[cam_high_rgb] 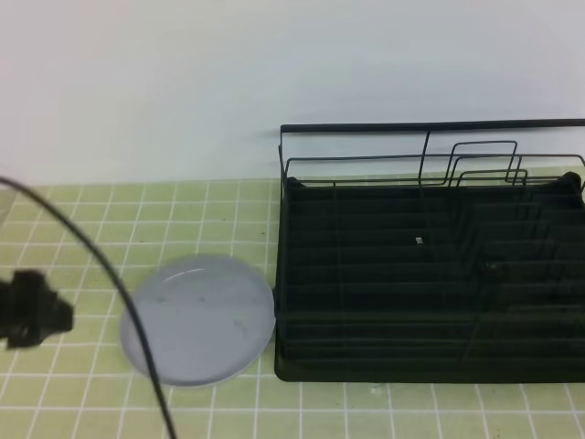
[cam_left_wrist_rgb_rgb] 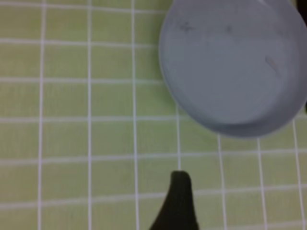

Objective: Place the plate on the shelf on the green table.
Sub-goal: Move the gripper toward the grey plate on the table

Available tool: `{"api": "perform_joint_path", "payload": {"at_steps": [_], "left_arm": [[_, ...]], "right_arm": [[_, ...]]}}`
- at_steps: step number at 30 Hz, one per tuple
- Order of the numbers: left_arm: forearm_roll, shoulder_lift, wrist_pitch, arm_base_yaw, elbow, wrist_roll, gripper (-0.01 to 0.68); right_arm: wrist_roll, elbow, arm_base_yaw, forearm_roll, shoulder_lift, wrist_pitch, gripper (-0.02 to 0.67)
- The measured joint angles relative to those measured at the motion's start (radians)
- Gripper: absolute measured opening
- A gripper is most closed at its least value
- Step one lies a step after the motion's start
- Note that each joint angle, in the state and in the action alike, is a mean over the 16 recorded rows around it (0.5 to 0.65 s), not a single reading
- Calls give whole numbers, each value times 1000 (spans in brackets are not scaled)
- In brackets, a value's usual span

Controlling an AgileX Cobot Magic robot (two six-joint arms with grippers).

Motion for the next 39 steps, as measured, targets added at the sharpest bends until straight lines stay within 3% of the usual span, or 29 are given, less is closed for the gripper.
{"api": "perform_joint_path", "payload": {"at_steps": [3, 6, 16, 20, 33, 39], "left_arm": [[-29, 135, -34, 0, -43, 37, 506], [-62, 249, -70, 0, -77, 70, 531], [-142, 485, -215, 0, -124, 157, 396], [-173, 529, -272, 0, -125, 174, 372], [-204, 684, -379, 0, -166, 226, 478], [-210, 773, -363, 0, -214, 271, 484]], "right_arm": [[0, 0, 0, 3, -1, -3, -3], [0, 0, 0, 8, -1, -8, -3], [0, 0, 0, 29, -1, -25, -3], [0, 0, 0, 35, -1, -27, -3], [0, 0, 0, 41, -1, -24, -3], [-1, 0, 0, 42, -1, -24, -3]]}}
